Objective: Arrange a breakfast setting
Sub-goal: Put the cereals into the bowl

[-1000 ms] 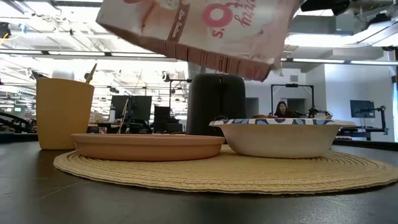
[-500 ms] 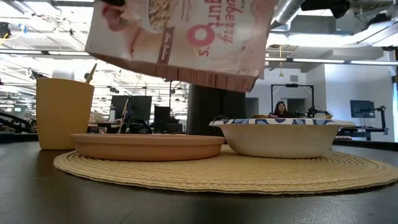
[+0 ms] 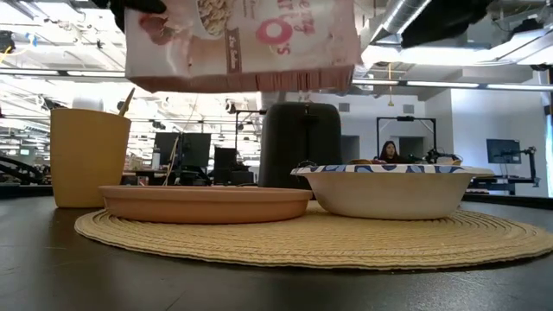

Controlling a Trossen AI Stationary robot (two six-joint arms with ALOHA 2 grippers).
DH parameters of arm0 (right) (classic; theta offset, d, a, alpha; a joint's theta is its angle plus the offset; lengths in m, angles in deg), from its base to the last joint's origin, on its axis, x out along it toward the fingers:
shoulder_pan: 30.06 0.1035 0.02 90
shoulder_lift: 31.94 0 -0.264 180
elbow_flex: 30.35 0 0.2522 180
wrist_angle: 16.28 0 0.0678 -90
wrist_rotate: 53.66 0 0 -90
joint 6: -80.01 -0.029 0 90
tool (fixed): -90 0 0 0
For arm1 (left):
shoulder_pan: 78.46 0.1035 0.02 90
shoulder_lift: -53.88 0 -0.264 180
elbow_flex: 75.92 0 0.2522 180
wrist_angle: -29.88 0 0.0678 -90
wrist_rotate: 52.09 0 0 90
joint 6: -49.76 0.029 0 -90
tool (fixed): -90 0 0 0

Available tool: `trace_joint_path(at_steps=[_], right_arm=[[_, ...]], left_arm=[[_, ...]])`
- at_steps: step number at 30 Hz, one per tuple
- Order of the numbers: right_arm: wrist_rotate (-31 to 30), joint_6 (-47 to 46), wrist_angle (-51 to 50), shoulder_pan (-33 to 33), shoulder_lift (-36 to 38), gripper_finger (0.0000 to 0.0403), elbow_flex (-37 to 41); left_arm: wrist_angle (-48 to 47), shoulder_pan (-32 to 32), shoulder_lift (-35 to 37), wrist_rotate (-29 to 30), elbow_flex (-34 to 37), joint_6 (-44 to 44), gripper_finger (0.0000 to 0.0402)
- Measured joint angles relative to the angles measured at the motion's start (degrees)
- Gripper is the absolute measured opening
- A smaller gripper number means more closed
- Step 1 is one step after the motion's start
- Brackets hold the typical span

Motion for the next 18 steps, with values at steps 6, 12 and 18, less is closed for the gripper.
trace_joint_path(at_steps=[6,12,18], right_arm=[[3.0,1.6,0.2,-1.4,-3.0,0.0264,0.0],[3.0,7.3,11.4,-1.4,-5.9,0.0265,1.6],[3.2,19.4,35.7,-3.1,-10.1,0.0265,7.5]], left_arm=[[3.5,0.7,5.5,0.0,2.9,0.0,0.0119],[7.8,0.6,8.1,0.0,4.5,1.7,0.0119],[15.6,0.6,8.6,0.1,6.6,5.5,0.0119]])
